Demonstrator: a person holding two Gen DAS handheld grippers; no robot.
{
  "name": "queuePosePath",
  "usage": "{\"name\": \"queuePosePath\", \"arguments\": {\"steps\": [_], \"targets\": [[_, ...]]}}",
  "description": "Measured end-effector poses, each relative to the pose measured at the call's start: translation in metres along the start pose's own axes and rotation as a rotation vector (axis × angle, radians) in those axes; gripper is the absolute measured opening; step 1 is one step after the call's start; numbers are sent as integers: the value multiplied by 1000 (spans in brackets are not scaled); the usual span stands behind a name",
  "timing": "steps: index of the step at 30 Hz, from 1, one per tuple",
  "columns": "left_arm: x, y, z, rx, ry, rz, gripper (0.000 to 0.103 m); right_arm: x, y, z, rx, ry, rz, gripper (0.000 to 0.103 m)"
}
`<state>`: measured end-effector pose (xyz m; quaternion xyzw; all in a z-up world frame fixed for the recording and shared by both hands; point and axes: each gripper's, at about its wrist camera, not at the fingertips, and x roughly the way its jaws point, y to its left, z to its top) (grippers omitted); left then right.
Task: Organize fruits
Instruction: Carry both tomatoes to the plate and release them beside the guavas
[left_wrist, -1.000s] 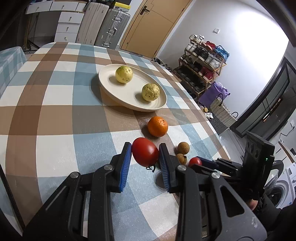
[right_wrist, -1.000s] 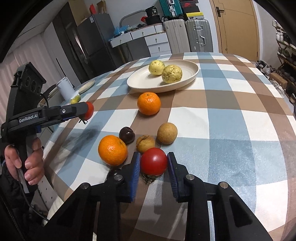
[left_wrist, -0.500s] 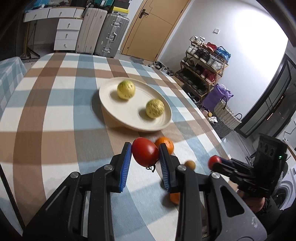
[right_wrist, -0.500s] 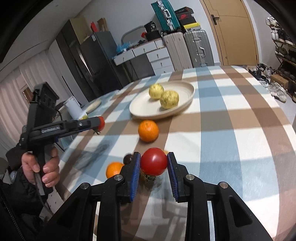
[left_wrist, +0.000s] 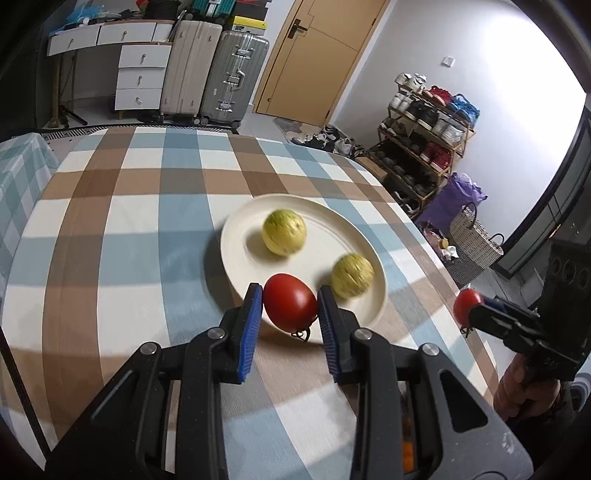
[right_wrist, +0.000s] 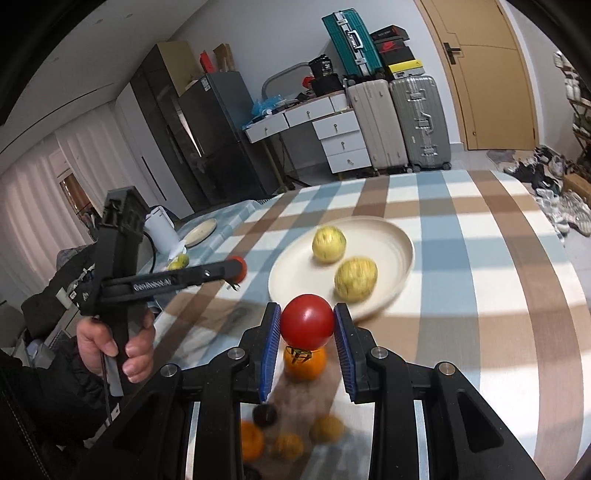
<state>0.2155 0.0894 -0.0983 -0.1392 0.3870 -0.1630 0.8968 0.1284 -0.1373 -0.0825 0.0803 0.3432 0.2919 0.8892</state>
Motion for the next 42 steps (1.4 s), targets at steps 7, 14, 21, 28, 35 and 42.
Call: {"name": "queuePosePath", "arguments": {"steps": [7, 14, 21, 28, 35, 42], "targets": [[30, 9, 32, 9, 12, 7, 27, 41, -10, 48, -13, 31, 30, 30], [61, 14, 48, 39, 51, 16, 27, 87, -28, 89, 13, 78, 27, 30], [85, 21, 51, 47, 84, 10, 27, 133, -51, 106, 68, 131, 19, 30], [98, 26, 54, 55, 94, 15, 27, 169, -67, 108, 114, 178, 12, 30], [105, 31, 51, 35, 101, 15, 28, 191, -76, 107, 156, 224, 3, 30], [107, 33, 54, 21, 104, 16, 28, 201, -75, 107, 158, 236, -10, 30]]}}
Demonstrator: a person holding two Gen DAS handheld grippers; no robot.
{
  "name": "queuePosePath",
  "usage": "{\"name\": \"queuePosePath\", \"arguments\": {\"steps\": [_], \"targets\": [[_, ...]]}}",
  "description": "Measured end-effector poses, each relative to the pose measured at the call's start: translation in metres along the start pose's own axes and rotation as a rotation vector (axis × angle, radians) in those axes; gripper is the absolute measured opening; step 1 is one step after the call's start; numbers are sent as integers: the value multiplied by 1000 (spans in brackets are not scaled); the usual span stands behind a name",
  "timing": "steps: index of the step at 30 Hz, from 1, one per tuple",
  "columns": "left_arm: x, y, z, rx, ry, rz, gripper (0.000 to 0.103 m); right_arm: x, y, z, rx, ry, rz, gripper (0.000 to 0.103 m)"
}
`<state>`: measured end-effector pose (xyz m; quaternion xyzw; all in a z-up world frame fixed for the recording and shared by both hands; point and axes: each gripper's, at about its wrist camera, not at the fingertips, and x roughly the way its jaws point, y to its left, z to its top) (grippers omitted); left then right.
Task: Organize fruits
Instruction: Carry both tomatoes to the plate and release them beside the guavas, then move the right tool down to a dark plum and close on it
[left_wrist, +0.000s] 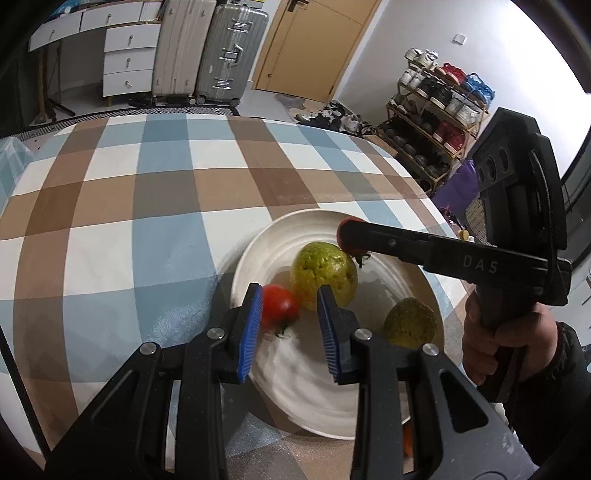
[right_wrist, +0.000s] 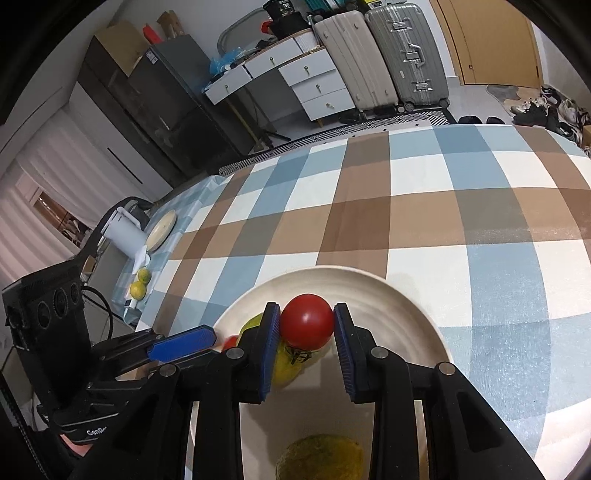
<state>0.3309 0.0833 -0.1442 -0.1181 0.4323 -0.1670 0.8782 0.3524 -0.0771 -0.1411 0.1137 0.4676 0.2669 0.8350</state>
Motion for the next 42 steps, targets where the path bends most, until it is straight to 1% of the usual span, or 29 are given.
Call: {"name": "queuePosePath", "arguments": {"steps": [2, 3, 5, 6, 7, 8, 10, 14, 16, 19, 21, 22, 24, 28, 30, 34, 36, 42], "targets": [[-2, 0, 1, -5, -2, -9, 28, 0, 0, 1, 7, 0, -4, 41], [-5, 0, 1, -2, -8, -7, 28, -1, 1, 1, 9, -7, -6, 50], [-11, -3, 1, 3, -19, -4, 29, -9, 2, 2, 6, -39, 25, 53], [-13, -4, 1, 4, -21, -1, 31, -13, 3, 3, 6, -49, 23, 57], [-16, -6, 0, 6, -23, 2, 37, -19, 4, 3, 10, -65, 16, 64], [-20, -7, -1, 7, -31, 3, 40, -27, 4, 3, 15, -87, 26, 66], [-28, -11, -3, 9, -48, 10, 50, -43, 4, 0, 22, -122, 42, 72], [-48, -21, -8, 19, -77, 26, 55, -72, 8, -10, 8, -156, 19, 81], [-57, -28, -11, 19, -91, 36, 65, -85, 10, -17, 4, -169, 8, 87], [-75, -43, -17, 41, -119, 42, 66, -104, 13, -30, 3, -176, -15, 94], [-84, -52, -21, 59, -127, 52, 68, -113, 15, -38, 1, -185, -32, 98], [-88, -57, -24, 64, -131, 60, 73, -119, 17, -43, -1, -194, -41, 99], [-99, -66, -30, 66, -144, 60, 78, -131, 23, -52, -7, -210, -43, 100], [-116, -81, -41, 79, -153, 65, 79, -152, 37, -74, -39, -229, -34, 101], [-125, -89, -48, 86, -161, 76, 81, -161, 45, -85, -57, -238, -49, 101], [-144, -103, -61, 95, -182, 105, 82, -177, 52, -102, -55, -260, -50, 102], [-153, -110, -67, 100, -186, 104, 83, -184, 54, -112, -48, -268, -49, 102], [-174, -124, -90, 92, -209, 118, 91, -205, 58, -138, -37, -301, -64, 102]]}}
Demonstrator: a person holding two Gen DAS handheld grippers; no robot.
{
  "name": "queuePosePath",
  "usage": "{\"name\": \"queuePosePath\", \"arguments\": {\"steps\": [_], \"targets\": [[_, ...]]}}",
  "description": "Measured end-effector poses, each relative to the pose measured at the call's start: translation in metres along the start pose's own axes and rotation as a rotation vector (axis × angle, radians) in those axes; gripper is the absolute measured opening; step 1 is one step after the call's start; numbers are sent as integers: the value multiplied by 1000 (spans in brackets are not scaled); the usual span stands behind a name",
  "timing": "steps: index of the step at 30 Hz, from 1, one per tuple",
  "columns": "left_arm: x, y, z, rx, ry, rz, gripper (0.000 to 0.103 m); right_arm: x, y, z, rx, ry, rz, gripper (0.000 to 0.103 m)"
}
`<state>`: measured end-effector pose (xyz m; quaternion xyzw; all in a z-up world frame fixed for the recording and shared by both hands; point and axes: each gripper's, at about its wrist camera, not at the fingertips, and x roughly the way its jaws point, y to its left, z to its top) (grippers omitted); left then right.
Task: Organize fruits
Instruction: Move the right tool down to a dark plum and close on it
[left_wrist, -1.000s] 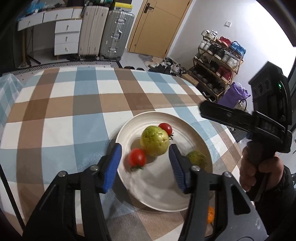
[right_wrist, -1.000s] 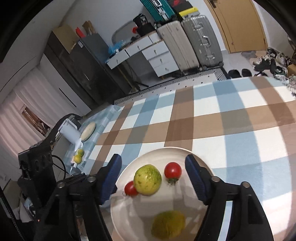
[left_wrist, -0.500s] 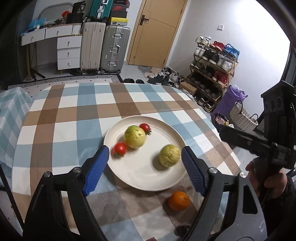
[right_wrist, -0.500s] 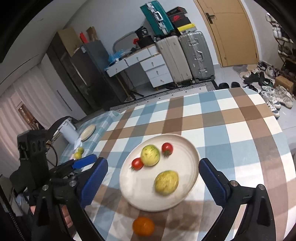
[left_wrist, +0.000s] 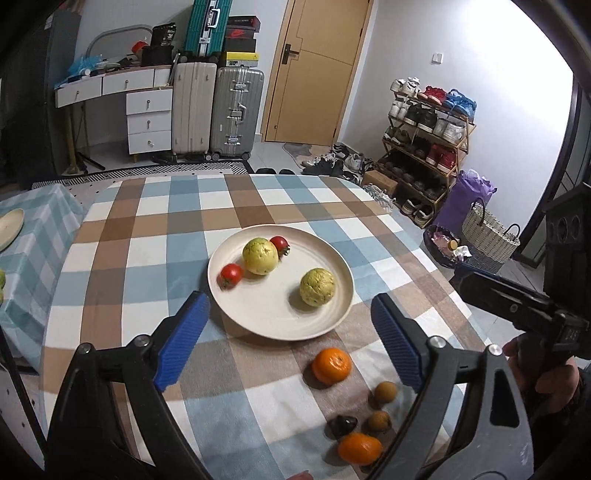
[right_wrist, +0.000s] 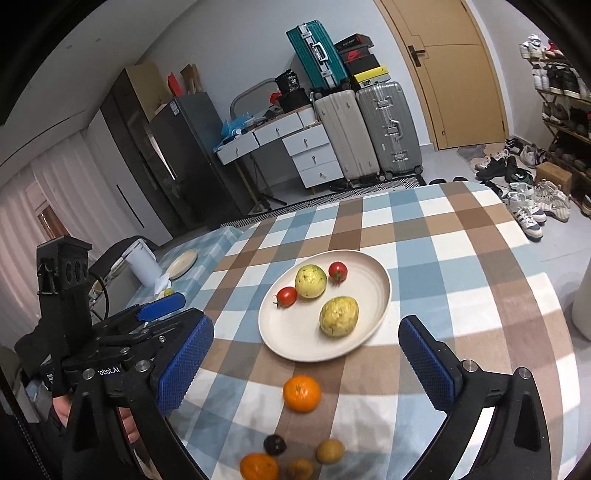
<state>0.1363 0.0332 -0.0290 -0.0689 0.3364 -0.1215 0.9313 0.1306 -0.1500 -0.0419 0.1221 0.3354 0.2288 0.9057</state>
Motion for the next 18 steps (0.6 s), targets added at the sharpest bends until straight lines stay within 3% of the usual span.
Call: {"name": "queuePosePath", "arguments": {"steps": [7, 18], "targets": [[-19, -11, -28, 8, 0, 25, 101, -23, 6, -27, -8, 2, -13, 102], [-24, -15, -70, -11, 63, 45, 102, -41, 14, -77, -27, 37, -34, 102]]}}
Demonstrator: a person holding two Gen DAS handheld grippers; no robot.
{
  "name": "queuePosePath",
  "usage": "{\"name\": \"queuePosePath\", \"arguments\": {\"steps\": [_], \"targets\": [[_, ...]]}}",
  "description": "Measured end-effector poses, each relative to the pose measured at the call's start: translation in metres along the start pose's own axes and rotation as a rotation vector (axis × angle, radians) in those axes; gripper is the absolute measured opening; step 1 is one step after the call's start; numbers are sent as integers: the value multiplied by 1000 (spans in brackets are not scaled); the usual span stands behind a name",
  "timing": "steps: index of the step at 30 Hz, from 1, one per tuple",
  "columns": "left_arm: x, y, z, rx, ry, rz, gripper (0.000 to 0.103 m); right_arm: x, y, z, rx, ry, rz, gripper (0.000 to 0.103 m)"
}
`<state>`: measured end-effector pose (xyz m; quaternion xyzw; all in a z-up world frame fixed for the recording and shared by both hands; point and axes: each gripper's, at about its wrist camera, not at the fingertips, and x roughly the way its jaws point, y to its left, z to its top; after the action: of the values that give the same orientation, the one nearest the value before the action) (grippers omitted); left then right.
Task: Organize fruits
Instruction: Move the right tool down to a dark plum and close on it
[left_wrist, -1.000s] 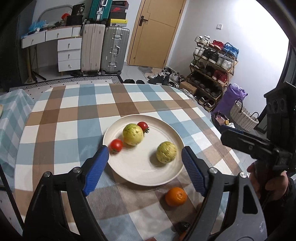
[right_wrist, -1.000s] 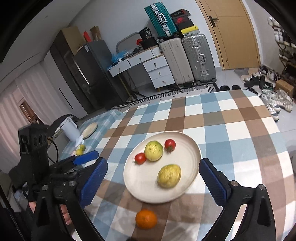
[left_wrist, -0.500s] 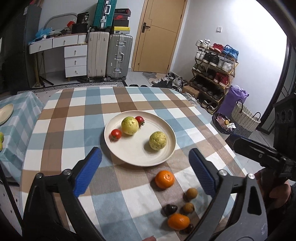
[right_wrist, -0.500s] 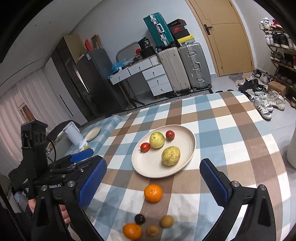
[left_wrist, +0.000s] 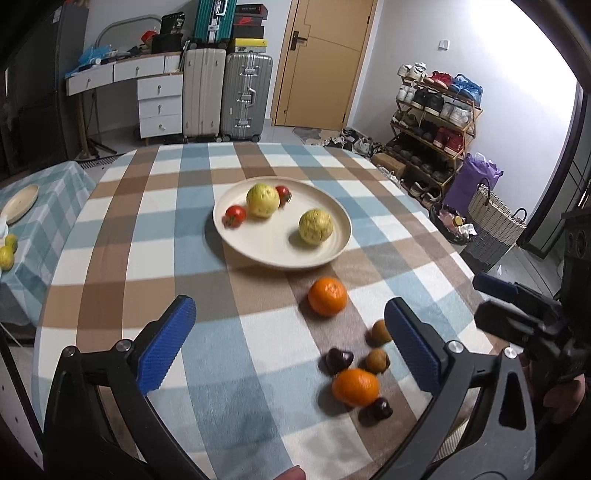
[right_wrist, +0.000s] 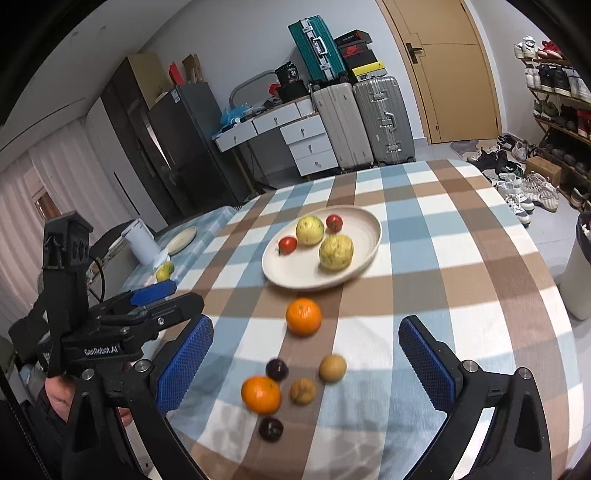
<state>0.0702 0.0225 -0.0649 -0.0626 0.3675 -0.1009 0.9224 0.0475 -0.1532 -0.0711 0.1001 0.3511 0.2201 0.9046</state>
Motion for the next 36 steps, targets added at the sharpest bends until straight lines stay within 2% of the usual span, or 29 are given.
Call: {"name": "queuePosePath", "arguments": {"steps": [9, 19, 20, 22, 26, 29, 34, 36], "targets": [[5, 11, -18, -30, 25, 13, 102, 5, 9, -44, -27, 79, 31, 102], [25, 22, -44, -71, 96, -1, 102, 23, 23, -78, -69, 150, 63, 101], [26, 24, -45, -76, 98, -2, 102, 25, 24, -81, -73, 156, 69, 99], [27, 25, -45, -80, 96, -1, 102, 29, 26, -83, -80, 168, 79, 88], [29, 29, -45, -89, 101, -2, 102, 37, 28, -88, -86, 193, 85, 84], [32, 32, -47, -98, 111, -4, 102, 41, 31, -90, -94, 205, 92, 77], [37, 34, -49, -109, 122, -9, 102, 47, 36, -94, -118, 225, 88, 55], [37, 35, -49, -110, 123, -11, 102, 50, 38, -96, -133, 233, 82, 50]]}}
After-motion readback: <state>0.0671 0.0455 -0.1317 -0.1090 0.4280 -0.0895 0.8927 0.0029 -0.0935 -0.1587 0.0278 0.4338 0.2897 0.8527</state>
